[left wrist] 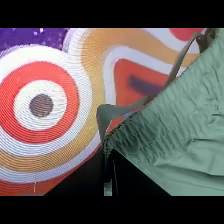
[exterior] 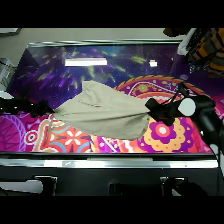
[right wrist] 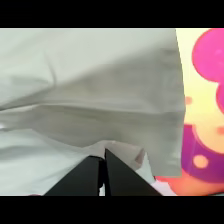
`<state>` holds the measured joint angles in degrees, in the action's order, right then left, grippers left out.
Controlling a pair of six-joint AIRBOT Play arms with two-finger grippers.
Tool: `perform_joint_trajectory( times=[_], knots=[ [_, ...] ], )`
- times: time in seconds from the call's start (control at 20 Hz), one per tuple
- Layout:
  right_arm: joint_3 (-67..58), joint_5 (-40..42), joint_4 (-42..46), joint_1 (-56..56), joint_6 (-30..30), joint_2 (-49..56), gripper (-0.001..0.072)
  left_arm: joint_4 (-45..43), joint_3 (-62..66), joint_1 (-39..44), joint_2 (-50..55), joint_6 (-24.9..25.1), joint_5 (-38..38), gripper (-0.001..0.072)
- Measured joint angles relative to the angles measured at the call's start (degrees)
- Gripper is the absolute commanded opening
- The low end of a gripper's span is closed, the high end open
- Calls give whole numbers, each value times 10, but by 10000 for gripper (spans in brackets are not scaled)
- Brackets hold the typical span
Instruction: Fold the clothes and pants, and hang the long-sleeved shirts on hangers.
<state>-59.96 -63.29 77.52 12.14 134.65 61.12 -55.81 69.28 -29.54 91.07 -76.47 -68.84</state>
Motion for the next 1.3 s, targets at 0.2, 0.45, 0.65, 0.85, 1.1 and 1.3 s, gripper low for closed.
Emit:
perform_joint_trajectory(
  times=[0.2, 0.45, 0.65, 0.85, 1.1, 1.3],
  knots=[
    [-1, 82, -137, -46, -114, 101, 21, -2, 0, 19, 0, 0, 22, 23],
    [-1, 125, -222, -63, -208, 169, 372, -1, 0, 40, 0, 0, 44, 23],
    [-2, 33, -261, -120, -299, 148, 440, 0, 0, 47, 0, 0, 49, 24],
    [23, -97, -251, -190, -370, 65, 443, 0, 0, 49, 0, 0, 49, 24],
    [176, -115, -256, -156, -370, -48, 443, 0, 0, 50, 0, -4, 44, 24],
    [276, -14, -289, -64, -353, -73, 443, 0, 0, 50, 0, -5, 43, 24]
  ],
)
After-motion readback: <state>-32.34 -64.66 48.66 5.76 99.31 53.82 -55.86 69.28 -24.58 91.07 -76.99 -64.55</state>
